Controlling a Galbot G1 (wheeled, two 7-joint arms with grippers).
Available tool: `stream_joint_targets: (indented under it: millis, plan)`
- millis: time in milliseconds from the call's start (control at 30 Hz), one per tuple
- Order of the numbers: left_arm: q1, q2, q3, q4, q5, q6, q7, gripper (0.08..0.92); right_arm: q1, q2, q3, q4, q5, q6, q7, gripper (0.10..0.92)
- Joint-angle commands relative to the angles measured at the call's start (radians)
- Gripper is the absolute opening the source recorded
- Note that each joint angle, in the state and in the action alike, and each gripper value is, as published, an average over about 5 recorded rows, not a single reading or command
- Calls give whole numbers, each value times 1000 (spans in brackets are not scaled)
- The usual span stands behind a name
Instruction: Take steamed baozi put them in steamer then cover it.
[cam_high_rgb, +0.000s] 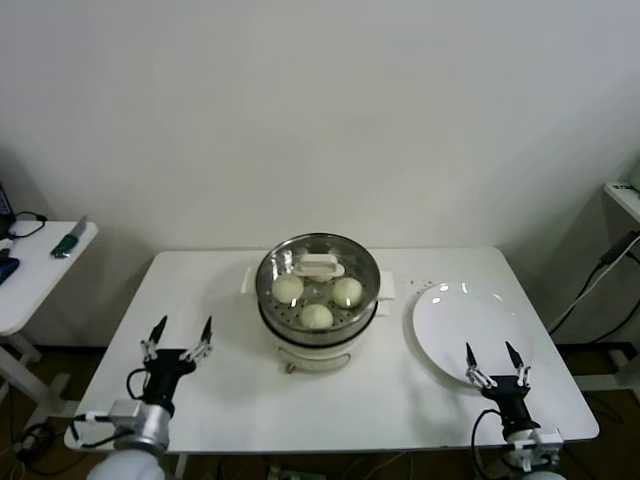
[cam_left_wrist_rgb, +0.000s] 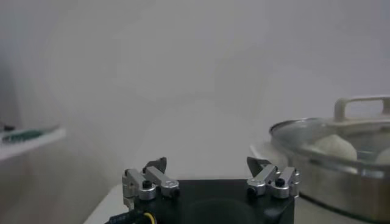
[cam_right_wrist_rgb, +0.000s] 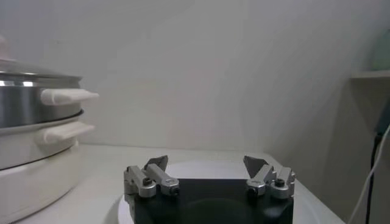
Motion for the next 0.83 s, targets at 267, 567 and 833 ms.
stream_joint_targets:
  millis: [267, 567, 833]
  plan:
    - [31, -90, 11, 156, -12, -136, 21, 823, 0, -10, -5, -12, 23, 7, 0, 823]
    - [31, -90, 15, 143, -1, -134, 28, 823, 3, -11, -10, -13, 25, 3, -1, 823]
    - [35, -87, 13, 138, 3, -134, 29, 823, 4, -10, -18, -12, 24, 1, 0, 823]
